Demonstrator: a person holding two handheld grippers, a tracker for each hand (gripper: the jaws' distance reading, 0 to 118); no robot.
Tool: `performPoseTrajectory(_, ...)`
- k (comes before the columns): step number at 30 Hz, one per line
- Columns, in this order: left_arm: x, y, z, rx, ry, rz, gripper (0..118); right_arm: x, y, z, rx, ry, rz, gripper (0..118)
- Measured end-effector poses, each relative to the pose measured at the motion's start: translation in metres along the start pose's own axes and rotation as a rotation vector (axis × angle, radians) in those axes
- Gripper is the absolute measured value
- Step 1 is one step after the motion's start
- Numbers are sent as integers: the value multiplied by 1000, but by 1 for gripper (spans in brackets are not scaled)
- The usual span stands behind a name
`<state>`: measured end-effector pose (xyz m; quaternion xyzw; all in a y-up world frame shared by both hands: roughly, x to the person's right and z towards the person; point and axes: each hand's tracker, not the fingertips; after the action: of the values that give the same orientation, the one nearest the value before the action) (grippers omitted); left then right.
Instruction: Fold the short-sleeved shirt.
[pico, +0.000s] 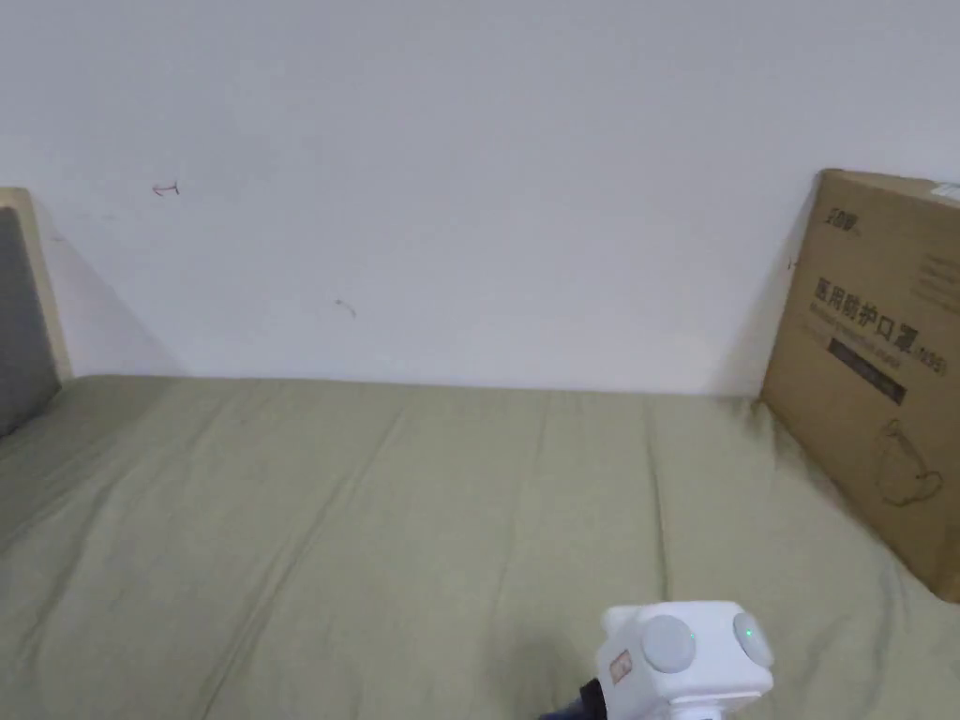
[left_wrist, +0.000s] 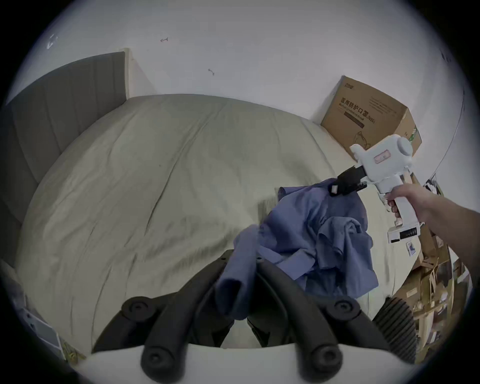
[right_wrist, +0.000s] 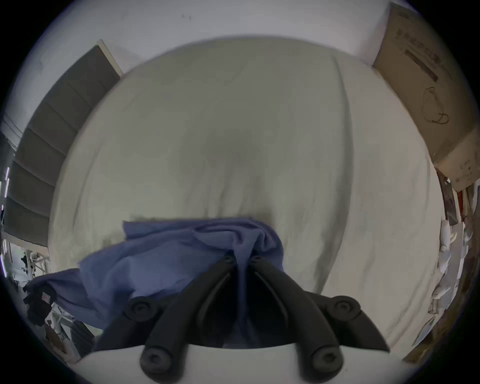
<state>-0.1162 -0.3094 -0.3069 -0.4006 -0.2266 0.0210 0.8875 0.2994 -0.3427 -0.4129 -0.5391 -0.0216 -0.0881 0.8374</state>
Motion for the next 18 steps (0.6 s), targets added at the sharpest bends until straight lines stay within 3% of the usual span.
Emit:
performPoseTrajectory(2, -8, 6, 15, 46, 7, 8, 6, 8, -1, 35, 81, 24, 4, 3)
performPoseTrajectory(5, -23, 32, 41, 94, 21, -5, 6, 21, -5, 105, 223, -21, 56, 3)
performPoseTrajectory(9, -33, 79, 86, 221, 21, -16, 6, 38, -10, 200, 359, 34, 12, 3)
performPoseTrajectory(18, -4, 199, 162, 433, -21, -145, 6, 26, -3, 356, 602, -4, 56, 3)
